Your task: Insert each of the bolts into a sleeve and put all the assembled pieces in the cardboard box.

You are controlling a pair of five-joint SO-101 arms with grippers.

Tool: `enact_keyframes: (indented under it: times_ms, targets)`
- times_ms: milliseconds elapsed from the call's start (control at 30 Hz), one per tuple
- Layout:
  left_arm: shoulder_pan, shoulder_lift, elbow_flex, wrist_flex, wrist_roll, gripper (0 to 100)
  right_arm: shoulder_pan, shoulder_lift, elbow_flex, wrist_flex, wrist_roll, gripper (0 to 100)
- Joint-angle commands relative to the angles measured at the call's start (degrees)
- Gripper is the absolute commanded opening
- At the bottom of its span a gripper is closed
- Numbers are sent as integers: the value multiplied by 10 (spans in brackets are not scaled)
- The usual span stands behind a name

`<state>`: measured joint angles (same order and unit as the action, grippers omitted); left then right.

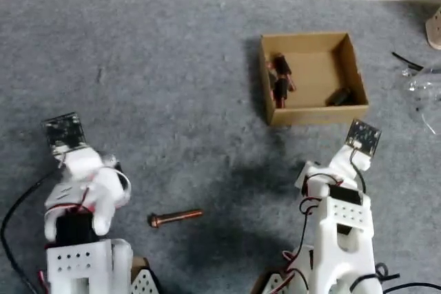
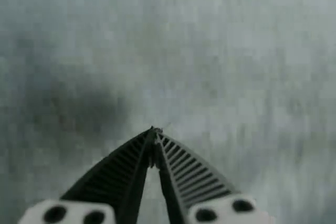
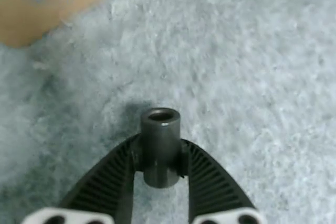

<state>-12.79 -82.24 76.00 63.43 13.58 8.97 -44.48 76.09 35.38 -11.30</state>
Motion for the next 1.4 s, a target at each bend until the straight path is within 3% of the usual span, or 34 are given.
enact_keyframes:
  times_ms: [0,167,367,533,867,967,1133,1367]
  targets:
    - [68,117,-67,66,7,7,1,2,-4,-19,8,4]
    - [157,265,-163,83,-9,8,1,2,-4,-19,8,4]
    - [262,378,-313,146,-295,8,1,2,-4,-19,9,4]
    - [284,478,-385,201,-486,8,0,2,-4,-20,9,4]
    - [285,669,-383,325,-692,21,0,3,-4,-30,9,4]
    - [305,676,-359,329,-718,71,0,3,-4,-32,9,4]
    - [367,656,-320,304,-716,74,0,3,-4,-32,9,4]
    - [445,648,-262,215,-664,77,0,3,-4,-32,9,4]
